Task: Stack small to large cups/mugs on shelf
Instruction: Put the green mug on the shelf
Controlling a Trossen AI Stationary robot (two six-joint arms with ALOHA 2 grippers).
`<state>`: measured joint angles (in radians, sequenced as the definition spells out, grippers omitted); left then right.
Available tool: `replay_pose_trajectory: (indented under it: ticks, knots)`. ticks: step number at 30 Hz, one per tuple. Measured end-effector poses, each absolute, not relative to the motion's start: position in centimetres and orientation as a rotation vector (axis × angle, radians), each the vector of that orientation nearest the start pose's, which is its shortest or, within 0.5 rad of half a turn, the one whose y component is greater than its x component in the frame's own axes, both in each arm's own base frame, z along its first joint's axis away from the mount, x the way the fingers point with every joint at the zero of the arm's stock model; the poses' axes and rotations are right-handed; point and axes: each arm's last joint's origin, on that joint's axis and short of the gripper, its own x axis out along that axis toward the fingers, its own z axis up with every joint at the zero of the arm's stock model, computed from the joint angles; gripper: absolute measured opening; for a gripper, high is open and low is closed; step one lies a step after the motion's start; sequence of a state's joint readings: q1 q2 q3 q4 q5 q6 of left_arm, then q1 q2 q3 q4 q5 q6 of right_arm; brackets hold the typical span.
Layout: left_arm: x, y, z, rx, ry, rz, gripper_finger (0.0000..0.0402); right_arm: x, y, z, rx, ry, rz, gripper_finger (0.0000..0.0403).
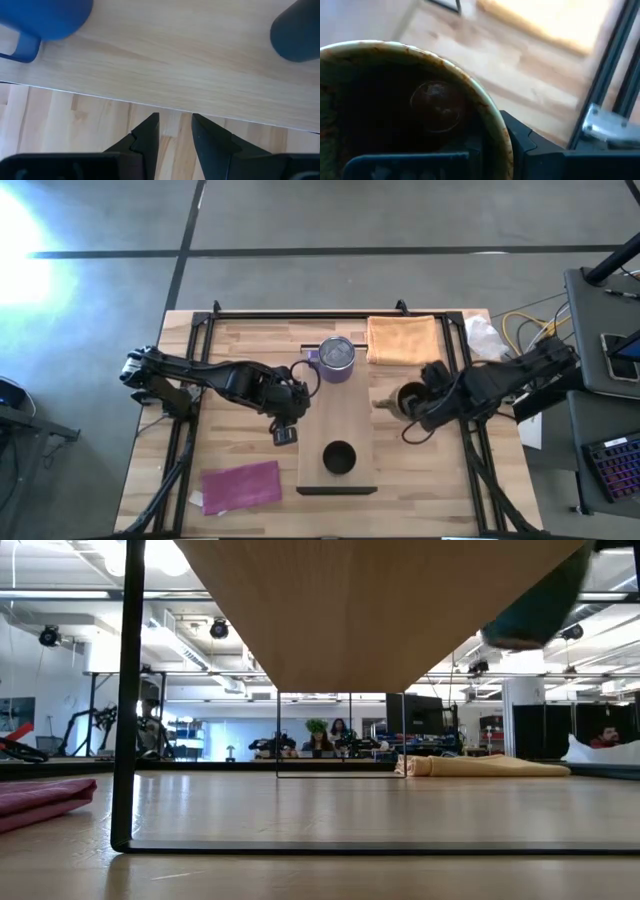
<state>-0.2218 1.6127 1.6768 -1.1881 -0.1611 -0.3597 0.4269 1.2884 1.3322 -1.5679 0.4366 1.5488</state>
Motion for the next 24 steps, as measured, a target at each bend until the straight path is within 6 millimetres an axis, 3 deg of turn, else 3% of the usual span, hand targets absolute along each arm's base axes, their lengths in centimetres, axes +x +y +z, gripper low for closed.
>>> replay_pose_trajectory:
  ticks: [8,20,24]
  knots:
    - [30.7,-6.4,35.8,-0.108,1.084,0.143,0.0101,20.0,6.4,38.0,0.602,0.806,-0.900,0.0031]
    - [28.6,-5.6,38.7,-0.074,0.930,0.243,0.0101,29.0,4.6,40.8,0.528,0.877,-0.738,0.0031]
    - [27.4,-5.1,39.8,-0.055,0.869,0.301,0.0101,31.0,3.6,41.6,0.550,0.932,-0.652,0.0031]
